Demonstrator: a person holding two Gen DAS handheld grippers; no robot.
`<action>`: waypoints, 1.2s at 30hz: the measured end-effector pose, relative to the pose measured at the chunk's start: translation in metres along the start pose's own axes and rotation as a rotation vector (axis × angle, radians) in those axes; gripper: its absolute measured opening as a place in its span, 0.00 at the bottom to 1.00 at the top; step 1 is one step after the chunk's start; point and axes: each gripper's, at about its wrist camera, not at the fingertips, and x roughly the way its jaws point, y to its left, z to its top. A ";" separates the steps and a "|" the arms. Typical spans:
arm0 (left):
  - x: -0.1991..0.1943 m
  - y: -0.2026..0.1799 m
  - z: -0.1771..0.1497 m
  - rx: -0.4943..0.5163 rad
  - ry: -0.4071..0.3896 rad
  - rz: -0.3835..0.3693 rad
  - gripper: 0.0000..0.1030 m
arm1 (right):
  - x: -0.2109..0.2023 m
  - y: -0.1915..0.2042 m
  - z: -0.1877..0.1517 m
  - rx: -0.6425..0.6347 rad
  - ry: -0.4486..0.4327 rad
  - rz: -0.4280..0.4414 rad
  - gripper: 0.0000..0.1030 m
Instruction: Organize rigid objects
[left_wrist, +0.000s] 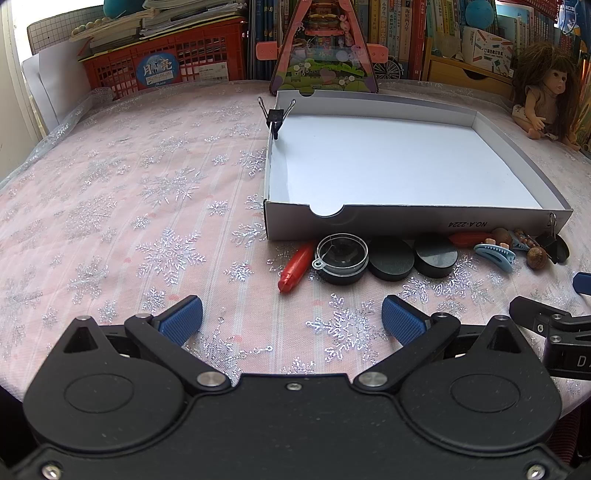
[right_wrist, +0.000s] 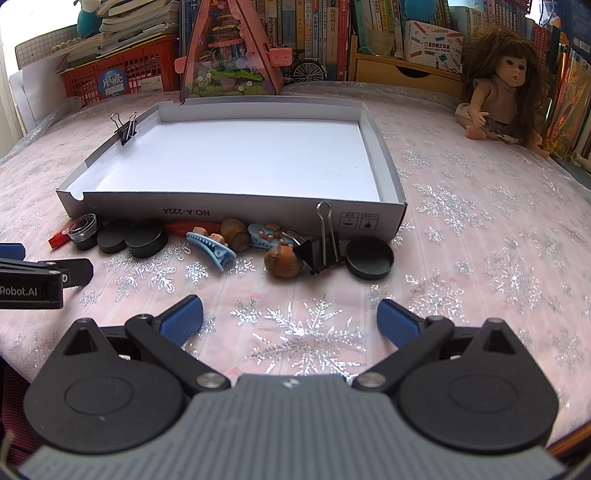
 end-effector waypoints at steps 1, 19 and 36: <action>0.000 0.000 0.000 0.000 0.000 0.000 1.00 | 0.000 0.000 0.000 0.000 0.000 0.000 1.00; 0.000 0.000 0.000 0.000 -0.001 0.001 1.00 | -0.002 0.001 -0.001 0.000 -0.002 -0.001 1.00; 0.001 0.000 0.000 0.001 0.001 0.001 1.00 | -0.002 -0.001 -0.004 -0.005 -0.006 0.006 1.00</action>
